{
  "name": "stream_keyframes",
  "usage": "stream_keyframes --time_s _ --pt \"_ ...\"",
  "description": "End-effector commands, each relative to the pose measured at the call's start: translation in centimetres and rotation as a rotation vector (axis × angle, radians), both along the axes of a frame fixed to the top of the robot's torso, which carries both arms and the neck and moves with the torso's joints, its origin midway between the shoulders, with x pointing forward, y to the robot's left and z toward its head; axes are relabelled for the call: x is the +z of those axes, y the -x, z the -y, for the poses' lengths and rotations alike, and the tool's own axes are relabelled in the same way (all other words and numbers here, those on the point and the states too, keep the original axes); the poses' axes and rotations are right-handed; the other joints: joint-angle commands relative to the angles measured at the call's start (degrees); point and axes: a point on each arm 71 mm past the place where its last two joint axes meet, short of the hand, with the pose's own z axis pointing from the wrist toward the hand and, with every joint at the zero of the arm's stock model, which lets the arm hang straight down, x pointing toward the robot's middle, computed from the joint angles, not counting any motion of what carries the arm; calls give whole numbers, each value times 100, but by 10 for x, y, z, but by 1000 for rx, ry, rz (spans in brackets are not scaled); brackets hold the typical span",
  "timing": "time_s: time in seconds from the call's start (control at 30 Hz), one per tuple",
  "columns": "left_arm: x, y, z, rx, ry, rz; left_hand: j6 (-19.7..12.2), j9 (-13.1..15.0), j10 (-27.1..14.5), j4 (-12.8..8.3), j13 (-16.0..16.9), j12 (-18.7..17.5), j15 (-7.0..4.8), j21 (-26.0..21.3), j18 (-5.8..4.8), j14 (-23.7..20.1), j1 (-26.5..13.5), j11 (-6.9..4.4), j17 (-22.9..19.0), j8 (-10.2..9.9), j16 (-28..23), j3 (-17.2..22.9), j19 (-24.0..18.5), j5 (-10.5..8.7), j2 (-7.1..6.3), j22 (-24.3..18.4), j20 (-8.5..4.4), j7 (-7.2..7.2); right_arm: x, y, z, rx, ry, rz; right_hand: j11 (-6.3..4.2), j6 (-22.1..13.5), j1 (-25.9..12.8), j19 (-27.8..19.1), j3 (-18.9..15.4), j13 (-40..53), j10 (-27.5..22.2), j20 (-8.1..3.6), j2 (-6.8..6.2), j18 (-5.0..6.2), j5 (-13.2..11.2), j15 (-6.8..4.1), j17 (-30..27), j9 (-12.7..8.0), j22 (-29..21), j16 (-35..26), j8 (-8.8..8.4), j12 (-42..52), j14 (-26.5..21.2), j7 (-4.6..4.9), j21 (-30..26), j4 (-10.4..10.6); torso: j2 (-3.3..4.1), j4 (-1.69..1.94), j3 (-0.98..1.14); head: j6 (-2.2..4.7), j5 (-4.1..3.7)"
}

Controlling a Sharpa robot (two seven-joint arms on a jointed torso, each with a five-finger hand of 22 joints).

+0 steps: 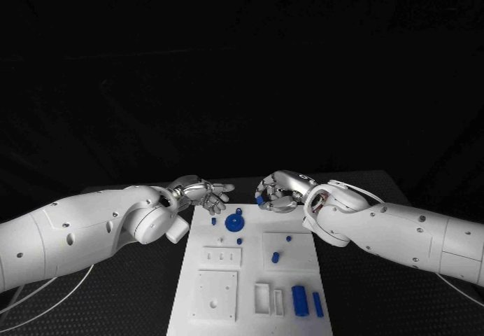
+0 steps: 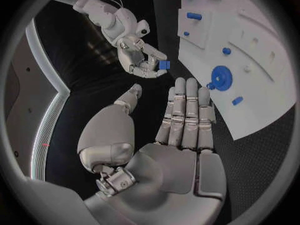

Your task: Assemble the parts on the task board

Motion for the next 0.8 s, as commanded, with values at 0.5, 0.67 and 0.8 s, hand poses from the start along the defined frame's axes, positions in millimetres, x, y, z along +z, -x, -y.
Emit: stream_keyframes --time_s 0.5,0.67,0.8 --pt "-4 7 23 -56 -29 -41 -31 -39 -33 -171 18 -60 10 83 43 -59 246 39 37 -92 -1 -46 -68 -16 251 -10 6 39 2 10 -40 65 36 4 -36 500 -3 8 47 -6 3 -21 -13 82 -3 -27 8 254 91 -27 115 -3 3 92 37 -3 -42 9 -15 -12 74" --pt "-4 9 25 -71 -30 -51 48 -34 24 -179 38 -41 6 97 42 -50 222 7 48 -70 5 -109 -73 -16 312 -23 5 9 2 11 -42 71 37 5 -36 500 -4 9 53 -6 4 -22 -12 82 -3 -27 8 255 90 -28 115 -4 3 92 37 -3 -43 9 -13 -14 80" --pt "-5 9 25 -71 -33 -55 156 -19 108 -185 66 -6 -11 110 44 -17 212 -40 64 -30 27 -151 -70 -16 351 -36 -6 -38 2 12 -44 78 33 7 -36 499 -6 10 59 -6 5 -22 -11 82 -3 -27 7 257 90 -29 114 -5 4 92 37 -2 -44 8 -7 -18 89"
